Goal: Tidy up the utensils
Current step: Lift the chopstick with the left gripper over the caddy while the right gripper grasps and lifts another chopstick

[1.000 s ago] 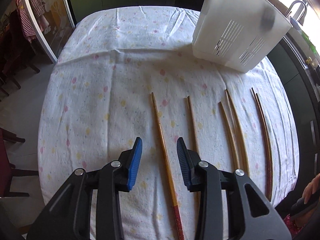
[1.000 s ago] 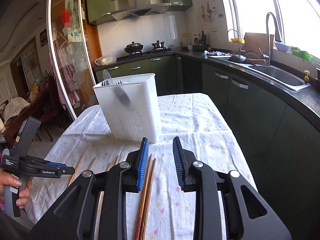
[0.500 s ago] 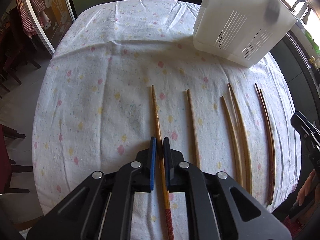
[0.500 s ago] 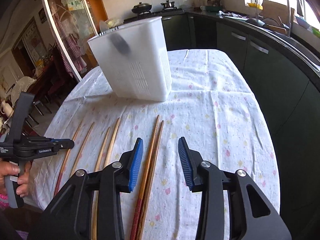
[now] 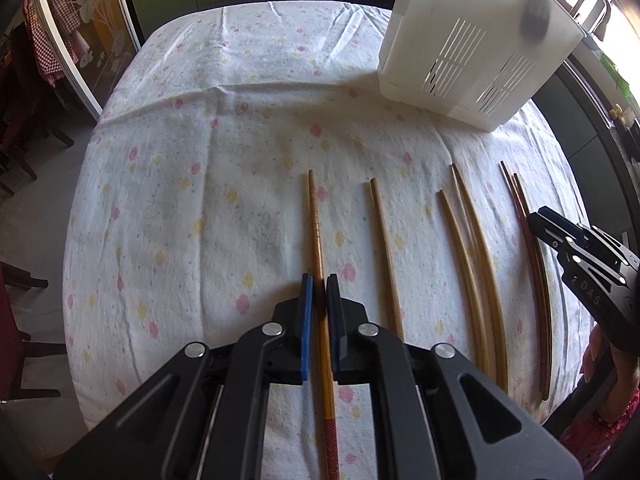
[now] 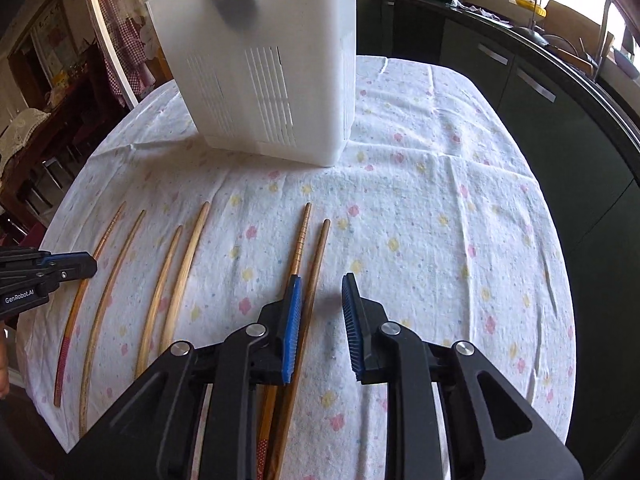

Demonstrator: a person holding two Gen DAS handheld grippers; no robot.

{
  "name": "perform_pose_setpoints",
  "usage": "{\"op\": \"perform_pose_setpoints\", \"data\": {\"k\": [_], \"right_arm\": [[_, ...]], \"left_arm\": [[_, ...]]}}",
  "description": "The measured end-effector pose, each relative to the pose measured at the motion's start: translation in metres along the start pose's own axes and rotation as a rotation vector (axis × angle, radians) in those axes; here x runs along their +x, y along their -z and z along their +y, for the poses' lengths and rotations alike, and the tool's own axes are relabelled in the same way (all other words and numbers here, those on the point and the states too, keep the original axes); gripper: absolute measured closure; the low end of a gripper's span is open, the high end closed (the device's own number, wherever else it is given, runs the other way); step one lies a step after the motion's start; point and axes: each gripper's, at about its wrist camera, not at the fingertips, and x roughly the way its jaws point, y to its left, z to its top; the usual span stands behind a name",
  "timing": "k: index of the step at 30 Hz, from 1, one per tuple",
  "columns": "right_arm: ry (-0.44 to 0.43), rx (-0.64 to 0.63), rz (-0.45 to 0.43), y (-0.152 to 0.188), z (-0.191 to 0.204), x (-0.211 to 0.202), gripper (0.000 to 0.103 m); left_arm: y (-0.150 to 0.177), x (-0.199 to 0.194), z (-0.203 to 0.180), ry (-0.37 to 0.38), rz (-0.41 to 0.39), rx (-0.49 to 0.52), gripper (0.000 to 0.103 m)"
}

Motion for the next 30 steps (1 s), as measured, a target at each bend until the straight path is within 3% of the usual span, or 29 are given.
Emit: {"op": "perform_pose_setpoints", "data": {"k": [3,5,7,11,23,30], "right_arm": [[0.025,-0.029,0.000,-0.004,0.007,0.003,0.083],[0.016,-0.044,0.004,-0.007,0.011,0.005,0.096],[0.021,-0.051,0.010,-0.009,0.013,0.007,0.097],[-0.066,0.025,0.016,-0.011,0.000,0.004,0.097],[-0.202,0.115,-0.226,-0.007,-0.024,-0.096,0.097],[-0.232,0.119,-0.351,-0.003,-0.026,-0.151,0.097]], "left_arm": [[0.001,0.000,-0.001,-0.003,-0.005,0.005,0.096],[0.002,0.000,-0.003,-0.006,-0.011,0.010,0.096],[0.002,0.000,-0.004,-0.002,-0.014,0.006,0.096],[0.001,0.000,0.001,0.025,-0.008,-0.014,0.096],[-0.010,-0.058,0.003,0.080,-0.139,-0.003,0.097],[-0.017,-0.107,-0.010,0.120,-0.248,0.038,0.097]]}}
